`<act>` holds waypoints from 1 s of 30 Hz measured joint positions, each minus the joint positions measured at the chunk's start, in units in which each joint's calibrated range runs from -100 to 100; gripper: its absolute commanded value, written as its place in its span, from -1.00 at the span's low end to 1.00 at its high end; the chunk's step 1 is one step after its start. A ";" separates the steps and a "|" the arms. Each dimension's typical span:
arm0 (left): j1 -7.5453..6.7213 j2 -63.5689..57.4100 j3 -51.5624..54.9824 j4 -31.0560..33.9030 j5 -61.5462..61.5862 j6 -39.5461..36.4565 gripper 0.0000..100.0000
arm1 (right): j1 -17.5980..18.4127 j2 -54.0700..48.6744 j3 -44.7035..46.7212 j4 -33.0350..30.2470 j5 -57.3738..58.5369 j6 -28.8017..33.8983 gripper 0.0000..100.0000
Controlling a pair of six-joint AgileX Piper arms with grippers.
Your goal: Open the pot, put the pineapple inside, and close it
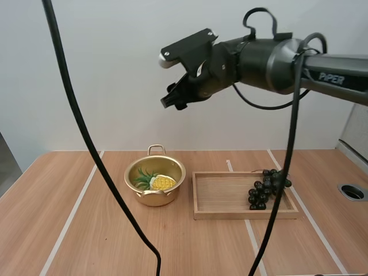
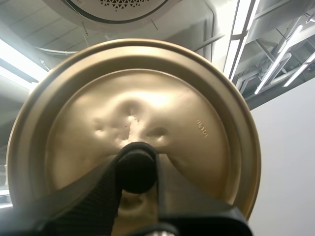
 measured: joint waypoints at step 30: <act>0.00 2.85 28.40 -0.46 18.03 -2.59 -1.00 | -12.19 -30.88 0.00 -6.61 7.26 9.70 1.00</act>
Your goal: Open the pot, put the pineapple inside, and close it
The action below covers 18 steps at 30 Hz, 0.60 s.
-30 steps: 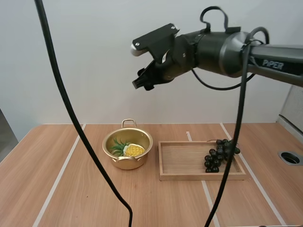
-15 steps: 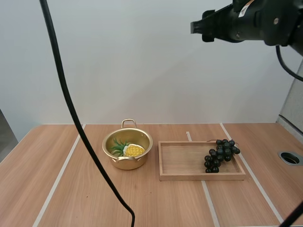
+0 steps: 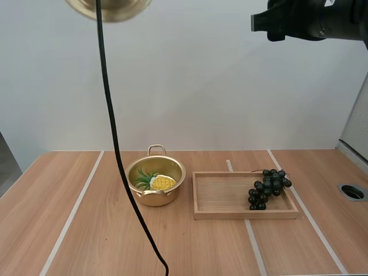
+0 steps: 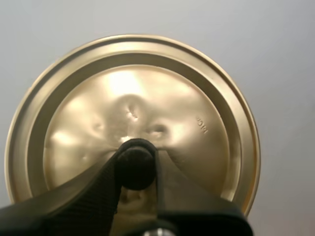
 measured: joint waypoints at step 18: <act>0.00 17.87 11.78 -11.90 17.89 9.00 -1.00 | 0.00 0.00 0.00 -1.05 4.78 0.00 1.00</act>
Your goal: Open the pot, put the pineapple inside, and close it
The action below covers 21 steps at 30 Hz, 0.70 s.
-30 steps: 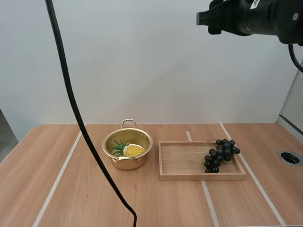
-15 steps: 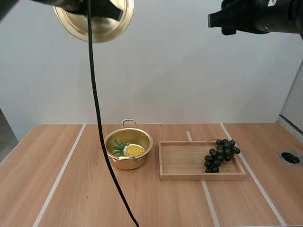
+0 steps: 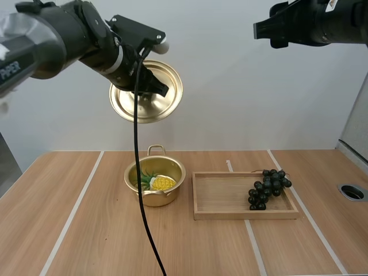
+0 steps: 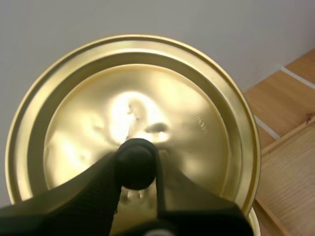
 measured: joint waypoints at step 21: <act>0.00 22.07 0.14 -0.40 20.51 5.21 -1.00 | 0.00 0.00 0.00 0.00 5.79 0.00 1.00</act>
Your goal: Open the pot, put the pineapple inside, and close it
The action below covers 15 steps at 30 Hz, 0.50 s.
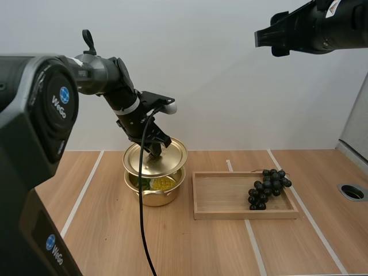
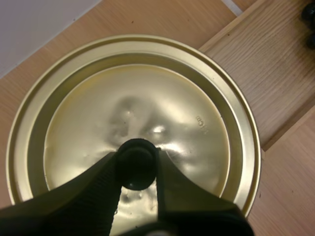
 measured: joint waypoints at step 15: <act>0.00 5.36 0.00 0.15 2.32 0.23 -1.00 | 0.00 0.00 0.00 -1.62 1.23 0.00 1.00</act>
